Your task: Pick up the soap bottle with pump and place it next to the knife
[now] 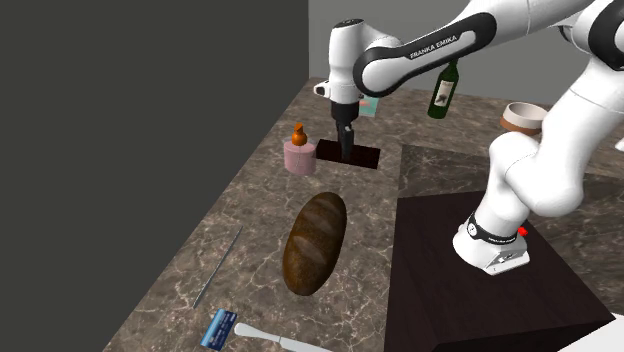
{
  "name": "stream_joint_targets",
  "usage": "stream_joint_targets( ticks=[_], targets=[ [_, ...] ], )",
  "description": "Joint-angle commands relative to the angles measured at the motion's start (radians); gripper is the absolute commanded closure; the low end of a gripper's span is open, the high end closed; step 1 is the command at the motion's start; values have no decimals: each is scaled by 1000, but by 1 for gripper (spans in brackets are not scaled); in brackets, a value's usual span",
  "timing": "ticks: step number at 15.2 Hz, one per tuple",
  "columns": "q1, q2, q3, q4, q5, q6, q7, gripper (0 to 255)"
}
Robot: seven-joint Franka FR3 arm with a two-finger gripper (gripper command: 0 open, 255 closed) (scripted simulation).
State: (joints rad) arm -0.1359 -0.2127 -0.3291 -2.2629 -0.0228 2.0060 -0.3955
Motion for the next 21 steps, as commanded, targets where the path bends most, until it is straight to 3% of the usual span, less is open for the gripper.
stream_joint_targets(
  ticks=[1,7,14,21],
  targets=[
    [-11,64,-27,38,13,31,-39,0],
    [-49,270,-84,190,92,92,-155,0],
    [-130,511,-103,410,209,109,-274,0],
    [-137,556,-91,373,236,187,-291,0]
  ],
)
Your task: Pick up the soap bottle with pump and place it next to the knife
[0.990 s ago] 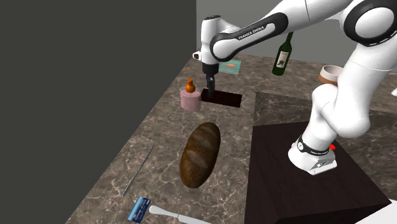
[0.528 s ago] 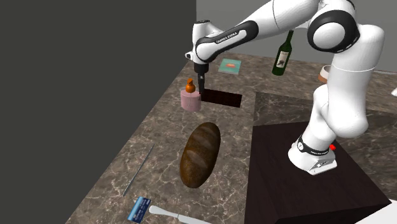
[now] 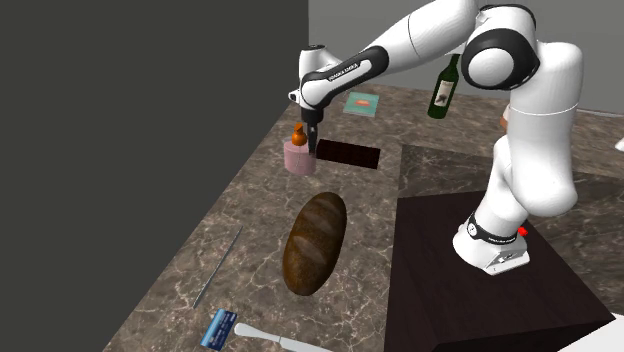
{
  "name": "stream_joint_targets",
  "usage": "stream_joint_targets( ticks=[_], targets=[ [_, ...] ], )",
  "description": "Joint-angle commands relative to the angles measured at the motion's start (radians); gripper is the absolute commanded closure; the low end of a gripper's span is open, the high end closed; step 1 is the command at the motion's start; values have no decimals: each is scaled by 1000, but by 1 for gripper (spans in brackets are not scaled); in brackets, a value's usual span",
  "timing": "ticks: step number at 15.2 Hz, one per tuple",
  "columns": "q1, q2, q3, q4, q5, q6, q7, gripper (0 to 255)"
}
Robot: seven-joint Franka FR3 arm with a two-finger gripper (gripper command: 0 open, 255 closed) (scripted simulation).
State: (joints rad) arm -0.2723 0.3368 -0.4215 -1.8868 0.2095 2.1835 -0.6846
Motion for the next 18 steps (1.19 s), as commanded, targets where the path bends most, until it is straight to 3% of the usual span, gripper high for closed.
stream_joint_targets(
  ticks=[1,8,9,18],
  targets=[
    [-2,11,3,-6,7,16,-4,0],
    [-2,11,3,-6,7,16,-4,0],
    [-2,11,3,-6,7,16,-4,255],
    [-2,11,3,-6,7,16,-4,255]
  ],
)
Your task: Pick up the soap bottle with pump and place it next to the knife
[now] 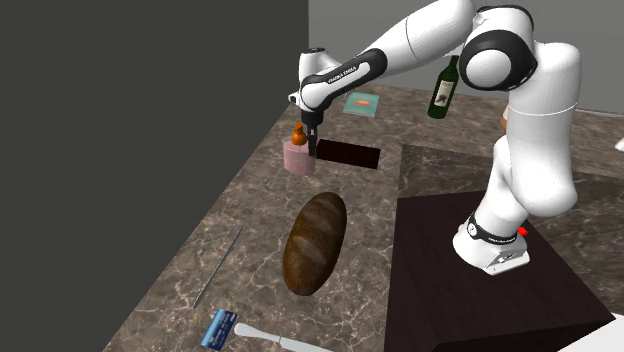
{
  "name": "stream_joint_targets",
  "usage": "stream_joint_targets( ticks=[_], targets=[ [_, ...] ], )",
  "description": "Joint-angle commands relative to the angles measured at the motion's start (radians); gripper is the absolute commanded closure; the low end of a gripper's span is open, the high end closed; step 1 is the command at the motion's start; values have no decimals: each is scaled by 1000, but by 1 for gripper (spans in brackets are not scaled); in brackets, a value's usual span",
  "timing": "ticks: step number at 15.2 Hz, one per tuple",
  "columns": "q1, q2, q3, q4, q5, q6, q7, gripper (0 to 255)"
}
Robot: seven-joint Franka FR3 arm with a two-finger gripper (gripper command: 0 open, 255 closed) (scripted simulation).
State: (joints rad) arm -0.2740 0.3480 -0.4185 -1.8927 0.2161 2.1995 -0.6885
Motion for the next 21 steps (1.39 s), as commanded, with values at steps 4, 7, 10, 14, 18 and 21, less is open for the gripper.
stream_joint_targets(
  ticks=[4,7,10,14,18,21],
  targets=[
    [5,-28,-7,19,-17,-44,12,255],
    [8,-47,-12,36,-29,-78,21,255],
    [10,-64,-15,55,-40,-112,28,255],
    [13,-85,-20,84,-52,-159,38,255],
    [15,-102,-23,116,-63,-207,46,255],
    [15,-113,-25,143,-70,-243,52,255]
  ],
)
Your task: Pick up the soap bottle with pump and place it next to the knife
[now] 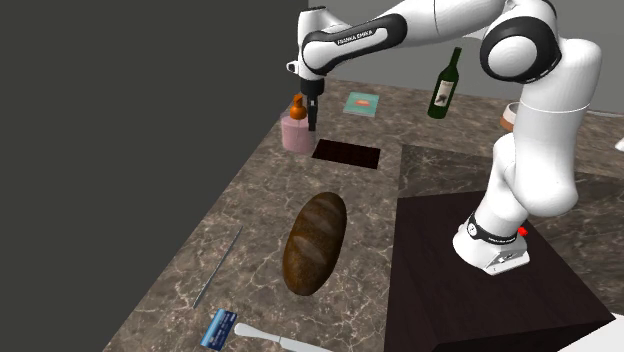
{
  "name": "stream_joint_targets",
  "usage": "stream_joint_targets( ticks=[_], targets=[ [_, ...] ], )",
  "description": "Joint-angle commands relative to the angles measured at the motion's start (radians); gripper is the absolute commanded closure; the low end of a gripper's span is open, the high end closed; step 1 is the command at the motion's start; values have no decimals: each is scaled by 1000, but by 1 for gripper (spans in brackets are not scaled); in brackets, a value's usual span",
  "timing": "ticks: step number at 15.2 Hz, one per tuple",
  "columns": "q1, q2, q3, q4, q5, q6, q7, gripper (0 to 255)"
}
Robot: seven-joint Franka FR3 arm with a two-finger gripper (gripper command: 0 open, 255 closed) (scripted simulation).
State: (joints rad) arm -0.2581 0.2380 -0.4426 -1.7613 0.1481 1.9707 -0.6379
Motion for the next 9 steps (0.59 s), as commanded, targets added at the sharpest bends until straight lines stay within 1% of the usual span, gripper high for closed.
stream_joint_targets(
  ticks=[1,9],
  targets=[
    [0,-6,-2,21,-4,-27,3,255],
    [-1,-24,-5,107,-16,-128,14,255]
  ],
)
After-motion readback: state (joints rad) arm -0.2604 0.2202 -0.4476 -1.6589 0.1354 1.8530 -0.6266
